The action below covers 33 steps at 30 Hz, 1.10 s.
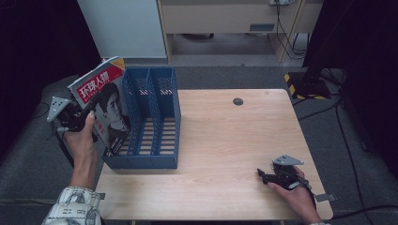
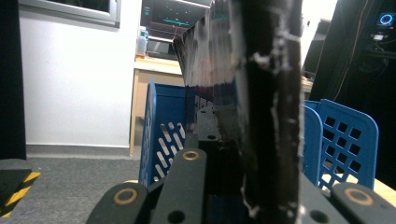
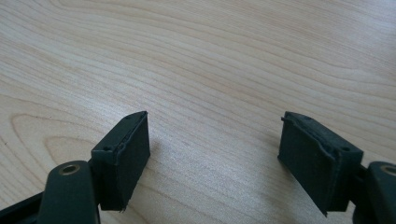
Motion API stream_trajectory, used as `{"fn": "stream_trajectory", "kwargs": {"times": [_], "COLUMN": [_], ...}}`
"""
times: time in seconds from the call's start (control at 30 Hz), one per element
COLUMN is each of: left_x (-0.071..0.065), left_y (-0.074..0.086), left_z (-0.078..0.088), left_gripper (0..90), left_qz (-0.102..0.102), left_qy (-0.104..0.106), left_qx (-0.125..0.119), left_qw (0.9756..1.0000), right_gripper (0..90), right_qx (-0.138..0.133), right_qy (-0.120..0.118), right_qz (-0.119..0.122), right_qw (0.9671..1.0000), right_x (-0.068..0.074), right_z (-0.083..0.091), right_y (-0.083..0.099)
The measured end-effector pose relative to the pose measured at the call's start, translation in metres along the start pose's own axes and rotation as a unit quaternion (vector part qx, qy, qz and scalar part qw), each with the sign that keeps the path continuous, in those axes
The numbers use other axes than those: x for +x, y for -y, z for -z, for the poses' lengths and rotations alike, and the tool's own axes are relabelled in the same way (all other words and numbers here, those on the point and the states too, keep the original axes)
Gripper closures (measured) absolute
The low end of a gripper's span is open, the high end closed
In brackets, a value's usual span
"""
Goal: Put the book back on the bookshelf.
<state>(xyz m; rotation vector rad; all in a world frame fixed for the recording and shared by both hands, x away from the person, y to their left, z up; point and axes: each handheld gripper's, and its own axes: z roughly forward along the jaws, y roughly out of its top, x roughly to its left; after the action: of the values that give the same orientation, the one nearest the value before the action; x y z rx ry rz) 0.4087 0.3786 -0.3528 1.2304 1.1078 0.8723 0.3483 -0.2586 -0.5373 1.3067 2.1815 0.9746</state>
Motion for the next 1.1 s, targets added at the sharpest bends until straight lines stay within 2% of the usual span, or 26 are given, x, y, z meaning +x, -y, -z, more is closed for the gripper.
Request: {"fn": "stream_trajectory", "kwargs": {"times": [0.33,0.4,0.63,0.77,1.03,1.1], "left_x": [0.001,0.0,0.006,0.008,0.012,0.014], "left_y": [-0.001,0.002,0.019,0.026,0.042,0.048], "left_z": [0.0,-0.001,-0.003,-0.001,0.002,0.001], "left_gripper": [86.4,86.4,86.2,86.2,86.1,86.0], "left_qz": [0.006,0.003,0.017,0.012,0.025,0.035], "left_qy": [-0.01,-0.011,-0.013,-0.015,-0.02,-0.022], "left_qx": [-0.022,-0.023,-0.034,-0.023,-0.005,0.0], "left_qw": [0.9997,0.9997,0.9992,0.9995,0.9995,0.9992], "right_gripper": [24.7,24.7,24.8,24.8,24.8,24.8], "right_qx": [0.001,0.0,0.0,0.0,0.0,0.0], "right_qy": [0.0,0.0,0.001,0.001,0.001,0.002], "right_qz": [-0.001,-0.001,0.0,0.0,0.0,0.0], "right_qw": [1.0,1.0,1.0,1.0,1.0,1.0], "right_x": [0.0,0.0,0.0,0.0,0.0,0.0], "right_z": [0.0,0.0,0.0,0.0,0.0,0.0], "right_y": [0.0,0.0,0.0,0.0,0.0,0.0]}}
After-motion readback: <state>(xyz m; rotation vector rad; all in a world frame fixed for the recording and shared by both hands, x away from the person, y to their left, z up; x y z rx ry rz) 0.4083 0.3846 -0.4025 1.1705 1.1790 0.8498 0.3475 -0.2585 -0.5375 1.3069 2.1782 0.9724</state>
